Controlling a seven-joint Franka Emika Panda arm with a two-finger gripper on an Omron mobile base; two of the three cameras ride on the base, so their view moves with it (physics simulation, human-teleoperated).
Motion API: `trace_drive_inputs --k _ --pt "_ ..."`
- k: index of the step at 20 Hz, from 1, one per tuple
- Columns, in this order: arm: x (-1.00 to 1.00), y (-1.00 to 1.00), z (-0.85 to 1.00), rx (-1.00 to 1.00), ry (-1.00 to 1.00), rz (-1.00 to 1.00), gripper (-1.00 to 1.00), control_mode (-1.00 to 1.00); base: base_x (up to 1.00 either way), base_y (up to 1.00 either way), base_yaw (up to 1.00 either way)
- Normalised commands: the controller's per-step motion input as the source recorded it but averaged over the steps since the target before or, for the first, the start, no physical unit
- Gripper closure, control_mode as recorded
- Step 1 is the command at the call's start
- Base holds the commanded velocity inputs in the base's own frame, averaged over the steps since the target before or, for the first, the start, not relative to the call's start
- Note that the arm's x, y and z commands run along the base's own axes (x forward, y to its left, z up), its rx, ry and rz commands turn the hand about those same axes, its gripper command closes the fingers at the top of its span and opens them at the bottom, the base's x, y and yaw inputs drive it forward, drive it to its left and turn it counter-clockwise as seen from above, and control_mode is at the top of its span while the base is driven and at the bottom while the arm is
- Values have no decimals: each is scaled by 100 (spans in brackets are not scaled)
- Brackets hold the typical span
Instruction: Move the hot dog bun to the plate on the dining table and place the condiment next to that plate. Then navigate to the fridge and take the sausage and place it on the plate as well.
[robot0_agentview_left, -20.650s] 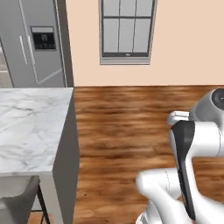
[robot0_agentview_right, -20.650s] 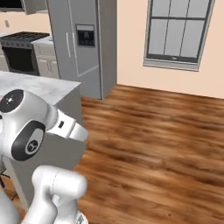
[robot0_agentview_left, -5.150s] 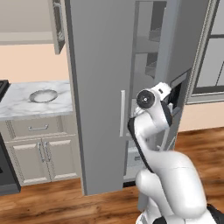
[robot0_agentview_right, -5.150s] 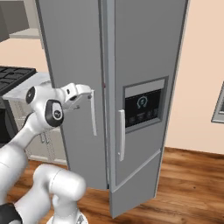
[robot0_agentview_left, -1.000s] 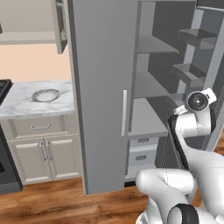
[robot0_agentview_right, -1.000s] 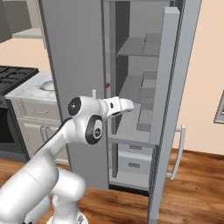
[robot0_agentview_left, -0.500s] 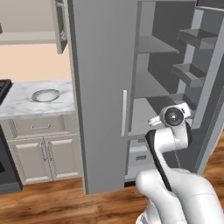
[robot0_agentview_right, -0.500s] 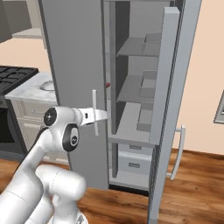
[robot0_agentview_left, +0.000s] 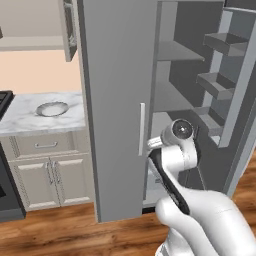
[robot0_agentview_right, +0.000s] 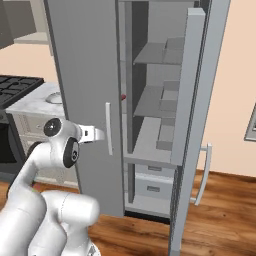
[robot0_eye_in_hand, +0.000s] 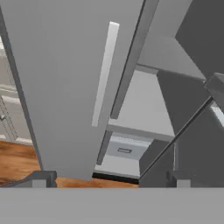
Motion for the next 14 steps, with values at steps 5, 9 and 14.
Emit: trace_drive_inputs --k 5,9,14 --pt "85 0 -1 22 12 1 -100 -100 0 0 0" --pt "73 0 -1 15 7 0 -100 -100 0 0 0" --pt "61 2 0 6 18 0 -100 -100 0 0 0"
